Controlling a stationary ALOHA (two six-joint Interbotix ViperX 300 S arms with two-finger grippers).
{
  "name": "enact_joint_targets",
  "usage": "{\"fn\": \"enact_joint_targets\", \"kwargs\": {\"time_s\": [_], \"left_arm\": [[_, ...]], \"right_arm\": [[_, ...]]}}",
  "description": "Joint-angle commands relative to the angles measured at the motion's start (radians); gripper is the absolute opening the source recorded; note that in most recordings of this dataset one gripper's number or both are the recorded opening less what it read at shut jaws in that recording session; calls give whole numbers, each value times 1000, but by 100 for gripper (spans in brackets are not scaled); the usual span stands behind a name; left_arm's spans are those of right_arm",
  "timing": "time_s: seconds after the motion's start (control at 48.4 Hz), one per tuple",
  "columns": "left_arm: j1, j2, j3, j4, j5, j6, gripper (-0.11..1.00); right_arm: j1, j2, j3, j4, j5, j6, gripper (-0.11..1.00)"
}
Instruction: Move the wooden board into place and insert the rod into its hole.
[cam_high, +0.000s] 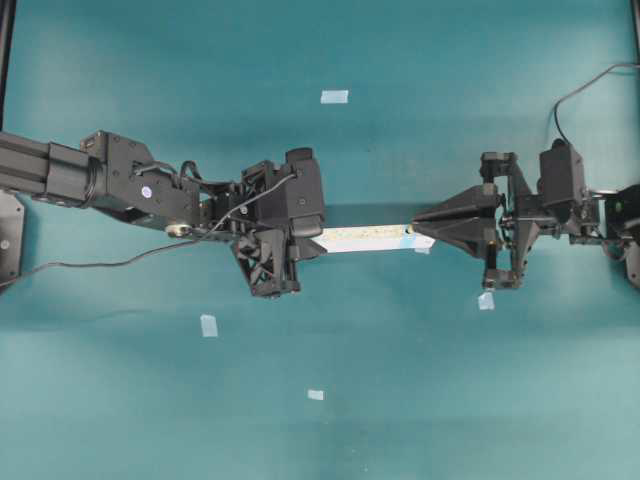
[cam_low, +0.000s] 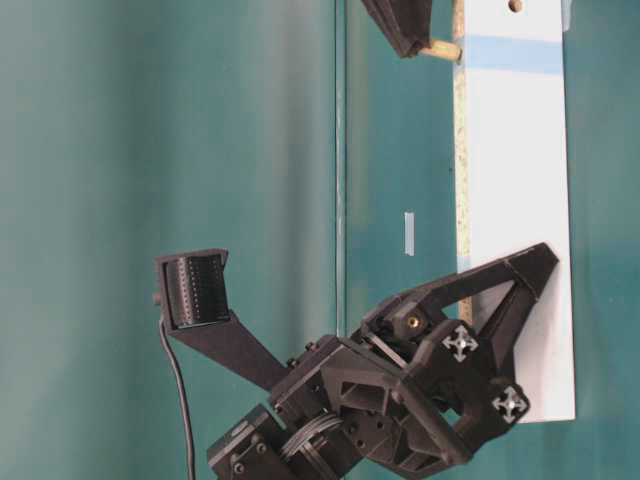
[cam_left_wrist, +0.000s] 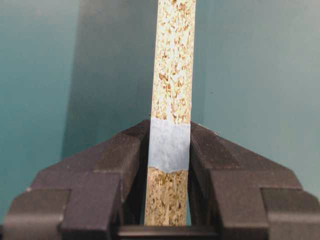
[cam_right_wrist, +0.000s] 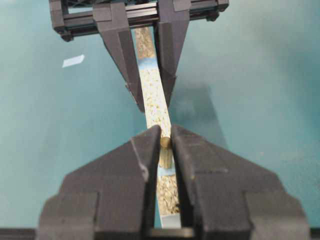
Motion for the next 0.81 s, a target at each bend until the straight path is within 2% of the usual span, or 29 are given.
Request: {"fn": "enact_joint_targets", "kwargs": {"time_s": [0.0, 0.372, 0.785], "left_arm": [[3, -23, -5, 3, -2, -6, 21], [3, -23, -2, 3, -3, -5, 21], [2, -23, 0, 3, -2, -5, 21]], "right_arm": [[11, -8, -6, 12, 17, -2, 11], [54, 17, -8, 80, 32, -2, 11], [66, 28, -20, 83, 127, -3, 11]]}}
